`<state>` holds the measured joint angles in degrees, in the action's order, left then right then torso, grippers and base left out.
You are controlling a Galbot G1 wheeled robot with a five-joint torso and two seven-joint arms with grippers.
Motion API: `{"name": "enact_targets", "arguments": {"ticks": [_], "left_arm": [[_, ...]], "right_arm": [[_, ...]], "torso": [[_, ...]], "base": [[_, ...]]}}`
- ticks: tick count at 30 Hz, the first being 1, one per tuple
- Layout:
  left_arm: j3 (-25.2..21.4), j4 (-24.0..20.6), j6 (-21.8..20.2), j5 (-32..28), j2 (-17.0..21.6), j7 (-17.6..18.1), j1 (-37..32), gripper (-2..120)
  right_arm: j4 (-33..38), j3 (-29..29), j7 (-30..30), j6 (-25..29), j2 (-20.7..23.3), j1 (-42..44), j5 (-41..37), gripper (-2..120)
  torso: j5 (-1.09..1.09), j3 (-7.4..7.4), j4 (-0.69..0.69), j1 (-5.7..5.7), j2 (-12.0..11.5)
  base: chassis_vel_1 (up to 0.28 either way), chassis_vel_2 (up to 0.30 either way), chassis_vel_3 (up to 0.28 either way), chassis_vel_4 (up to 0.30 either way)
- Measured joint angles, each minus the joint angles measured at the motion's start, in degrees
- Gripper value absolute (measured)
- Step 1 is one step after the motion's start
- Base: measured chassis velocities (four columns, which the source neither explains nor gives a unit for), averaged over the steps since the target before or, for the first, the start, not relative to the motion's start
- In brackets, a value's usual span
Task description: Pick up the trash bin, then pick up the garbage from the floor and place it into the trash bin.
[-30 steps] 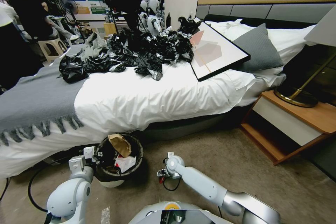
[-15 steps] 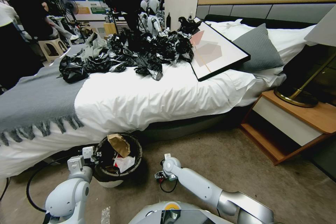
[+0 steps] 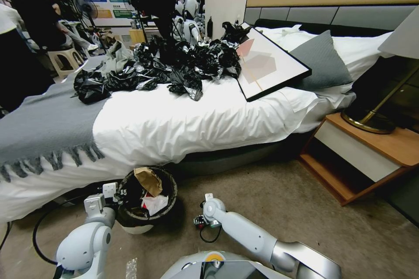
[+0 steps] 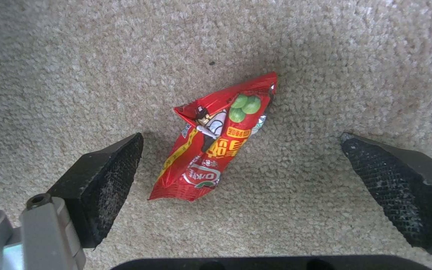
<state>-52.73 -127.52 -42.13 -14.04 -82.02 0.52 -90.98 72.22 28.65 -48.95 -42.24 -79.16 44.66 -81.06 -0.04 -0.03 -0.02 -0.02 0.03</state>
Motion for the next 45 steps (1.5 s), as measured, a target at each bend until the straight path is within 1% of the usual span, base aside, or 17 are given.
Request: {"name": "enact_targets", "arguments": {"ticks": [19,23,26,27,29,30,32,33,35,36,38,39,40,41,42,43,45], "left_arm": [[-0.04,0.59,0.0,0.01,0.17,-0.14,0.5,3],[-0.05,0.67,0.0,0.02,0.2,-0.17,0.52,3],[-0.08,0.77,0.0,0.0,0.23,-0.23,0.63,3],[-0.08,0.77,0.0,0.0,0.23,-0.23,0.63,3],[-0.08,0.93,0.0,0.01,0.33,-0.25,0.67,3],[-0.08,0.93,0.0,0.01,0.33,-0.25,0.67,3],[-0.06,1.1,0.0,0.03,0.3,-0.26,0.76,3],[-0.06,1.1,0.0,0.03,0.3,-0.26,0.76,3],[0.01,1.15,0.0,0.1,0.27,-0.25,0.77,3],[0.01,1.15,0.0,0.1,0.27,-0.25,0.77,3],[0.02,1.21,0.0,0.11,0.29,-0.28,0.78,3],[0.01,1.27,0.0,0.13,0.31,-0.29,0.81,3],[0.01,1.27,0.0,0.13,0.31,-0.29,0.81,3],[0.02,1.39,0.0,0.18,0.3,-0.29,0.87,3],[0.07,1.44,0.0,0.24,0.21,-0.29,0.94,3],[0.07,1.44,0.0,0.24,0.21,-0.29,0.94,3],[0.25,1.57,0.0,0.43,0.02,-0.29,1.16,3]], "right_arm": [[0.87,1.06,-0.81,0.23,0.66,-0.09,-0.66,96],[1.74,1.54,-1.87,0.27,1.11,-0.51,-2.02,91],[2.52,2.23,-3.04,0.23,1.56,-1.07,-3.22,80],[2.52,2.23,-3.04,0.23,1.56,-1.07,-3.22,80],[3.18,2.58,-3.43,0.22,1.96,-1.18,-3.74,73],[3.18,2.58,-3.43,0.22,1.96,-1.18,-3.74,73],[3.73,2.69,-3.56,0.18,2.06,-1.11,-4.23,65],[3.73,2.69,-3.56,0.18,2.06,-1.11,-4.23,65],[4.5,2.78,-3.91,0.18,2.53,-0.86,-4.72,57],[4.5,2.78,-3.91,0.18,2.53,-0.86,-4.72,57],[5.69,3.29,-3.97,0.15,3.22,-0.75,-5.49,50],[6.28,3.37,-3.99,0.12,3.69,-0.84,-5.95,44],[6.28,3.37,-3.99,0.12,3.69,-0.84,-5.95,44],[6.72,3.41,-4.0,0.11,4.08,-1.03,-6.33,38],[7.0,3.5,-4.01,0.11,4.44,-1.33,-6.55,33],[7.0,3.5,-4.01,0.11,4.44,-1.33,-6.55,33],[7.15,3.61,-3.98,0.1,4.59,-1.73,-6.65,25]], "torso": [[0.06,0.04,0.03,0.02,-0.03],[0.02,0.06,0.01,0.02,-0.05],[0.01,0.05,-0.01,0.02,-0.05],[0.01,0.05,-0.01,0.02,-0.05],[0.0,0.05,-0.01,0.03,-0.05],[0.0,0.05,-0.01,0.03,-0.05],[0.05,0.04,0.03,0.03,-0.05],[0.05,0.04,0.03,0.03,-0.05],[0.05,0.04,0.03,0.02,-0.05],[0.05,0.04,0.03,0.02,-0.05],[0.11,0.05,0.04,0.03,-0.06],[0.1,0.04,0.05,0.02,-0.05],[0.1,0.04,0.05,0.02,-0.05],[0.05,0.04,0.05,0.03,-0.05],[0.06,0.04,0.04,0.03,-0.05],[0.06,0.04,0.04,0.03,-0.05],[0.05,0.04,0.02,0.02,-0.05]], "base": [[0.0,0.0,0.0,0.0],[0.0,0.0,0.0,0.0],[0.0,0.0,0.0,0.0],[0.0,0.0,0.0,0.0],[0.0,0.0,0.0,0.0],[0.0,0.0,0.0,0.0],[0.0,0.0,0.0,0.0],[0.0,0.0,0.0,0.0],[0.0,0.0,0.0,0.0],[0.0,0.0,0.0,0.0],[0.0,0.0,0.0,0.0],[0.0,0.0,0.0,0.0],[0.0,0.0,0.0,0.0],[0.0,0.0,0.0,0.0],[0.0,0.0,0.0,0.0],[0.0,0.0,0.0,0.0],[0.0,0.0,0.0,0.0]]}}
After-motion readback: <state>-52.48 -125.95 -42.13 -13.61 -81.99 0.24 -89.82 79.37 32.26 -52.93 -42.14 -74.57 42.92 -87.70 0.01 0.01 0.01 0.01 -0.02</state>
